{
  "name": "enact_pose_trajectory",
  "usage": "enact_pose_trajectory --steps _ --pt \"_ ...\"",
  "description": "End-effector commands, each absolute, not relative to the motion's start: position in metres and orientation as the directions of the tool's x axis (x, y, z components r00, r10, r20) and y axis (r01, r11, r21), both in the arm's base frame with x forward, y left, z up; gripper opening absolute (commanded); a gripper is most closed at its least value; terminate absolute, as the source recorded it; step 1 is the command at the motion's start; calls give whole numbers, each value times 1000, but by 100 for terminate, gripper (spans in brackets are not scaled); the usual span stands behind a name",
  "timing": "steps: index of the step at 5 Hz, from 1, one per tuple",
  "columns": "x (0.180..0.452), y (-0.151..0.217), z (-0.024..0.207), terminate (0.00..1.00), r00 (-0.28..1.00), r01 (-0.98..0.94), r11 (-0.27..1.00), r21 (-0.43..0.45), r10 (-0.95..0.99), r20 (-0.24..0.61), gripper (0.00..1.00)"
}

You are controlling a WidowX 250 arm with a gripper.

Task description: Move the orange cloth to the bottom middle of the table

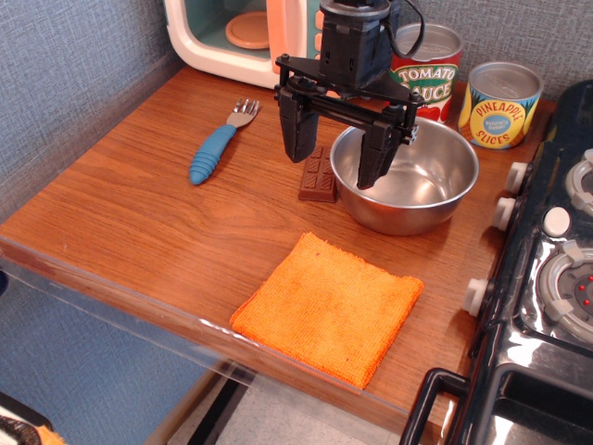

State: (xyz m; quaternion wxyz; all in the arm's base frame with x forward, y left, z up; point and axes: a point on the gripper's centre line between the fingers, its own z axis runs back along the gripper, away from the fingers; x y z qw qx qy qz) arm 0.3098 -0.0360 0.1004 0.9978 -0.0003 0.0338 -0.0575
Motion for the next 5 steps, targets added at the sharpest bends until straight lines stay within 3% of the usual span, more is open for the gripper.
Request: enact_pose_trajectory --steps 1,2,5 --pt "310 -36 100 0 991 115 993 -4 -115 -67 100" --pt "297 -43 88 0 993 107 993 -50 -110 -50 100" --pt "266 -62 28 0 991 122 992 25 -121 -51 100"
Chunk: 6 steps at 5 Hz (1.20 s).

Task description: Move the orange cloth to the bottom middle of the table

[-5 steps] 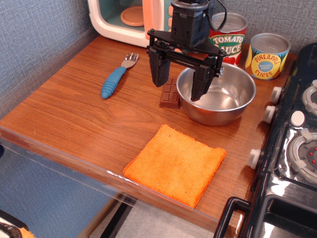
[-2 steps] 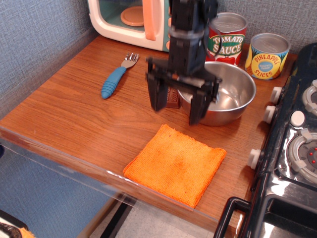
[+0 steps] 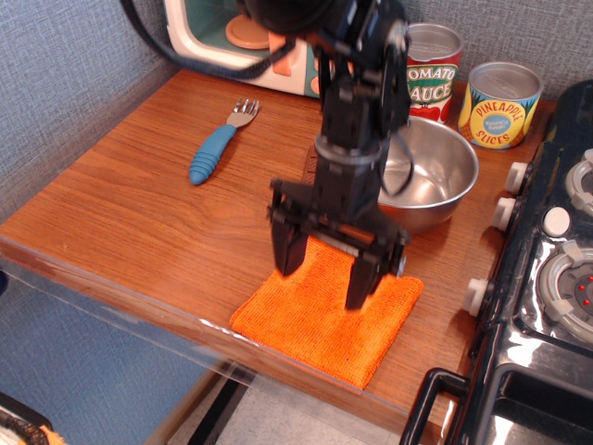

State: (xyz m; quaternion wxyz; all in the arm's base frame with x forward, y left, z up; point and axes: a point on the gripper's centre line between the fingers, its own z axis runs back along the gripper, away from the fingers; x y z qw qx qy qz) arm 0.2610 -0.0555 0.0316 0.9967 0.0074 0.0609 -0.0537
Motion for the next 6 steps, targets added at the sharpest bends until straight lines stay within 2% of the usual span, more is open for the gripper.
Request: enact_pose_trajectory --steps 1,3,5,6 --pt "268 -62 10 0 995 98 995 35 -97 -24 100" --pt "265 -32 1 0 998 64 996 55 -63 -21 100" --pt "269 33 17 0 1000 7 998 64 -7 -12 100" --pt "268 70 18 0 1000 -12 999 49 14 -24 100"
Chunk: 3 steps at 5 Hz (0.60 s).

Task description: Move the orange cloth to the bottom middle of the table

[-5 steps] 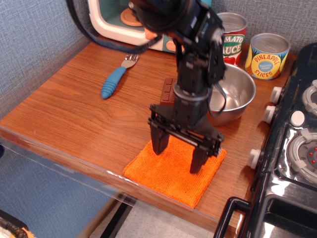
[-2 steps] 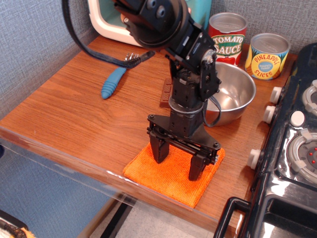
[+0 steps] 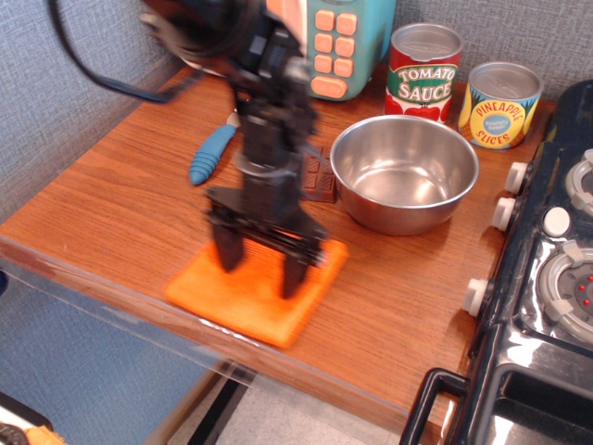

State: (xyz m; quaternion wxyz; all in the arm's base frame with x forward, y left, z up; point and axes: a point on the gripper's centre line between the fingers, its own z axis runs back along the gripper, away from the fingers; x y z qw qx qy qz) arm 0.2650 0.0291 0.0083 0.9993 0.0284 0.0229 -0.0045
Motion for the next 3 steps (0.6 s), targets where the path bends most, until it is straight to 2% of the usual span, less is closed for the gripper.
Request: enact_pose_trajectory --steps 1,2,3 --pt "266 101 23 0 1000 -18 999 33 19 -22 100" --pt "267 119 23 0 1000 -1 1000 10 1 -29 100" --pt "268 111 25 0 998 51 999 7 -51 -26 100"
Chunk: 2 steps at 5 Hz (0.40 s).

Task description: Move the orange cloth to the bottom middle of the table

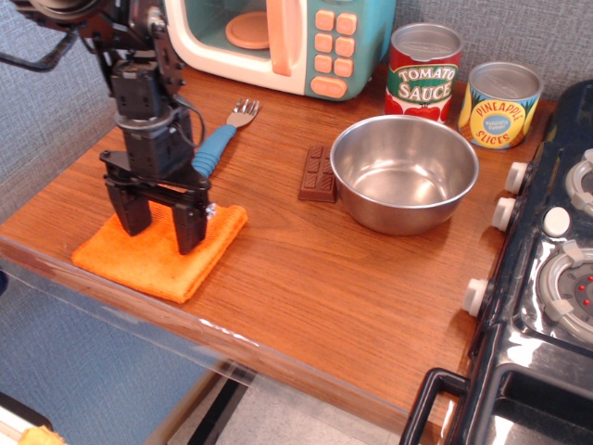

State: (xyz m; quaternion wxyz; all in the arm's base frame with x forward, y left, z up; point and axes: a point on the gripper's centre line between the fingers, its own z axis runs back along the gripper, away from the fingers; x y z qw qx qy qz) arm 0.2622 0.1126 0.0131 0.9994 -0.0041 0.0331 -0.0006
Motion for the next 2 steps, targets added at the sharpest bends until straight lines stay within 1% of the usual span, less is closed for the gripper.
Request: enact_pose_trajectory --steps 1,2 --pt "272 97 56 0 994 102 994 31 -104 46 100" --pt "270 93 103 0 991 35 997 68 -43 125 100"
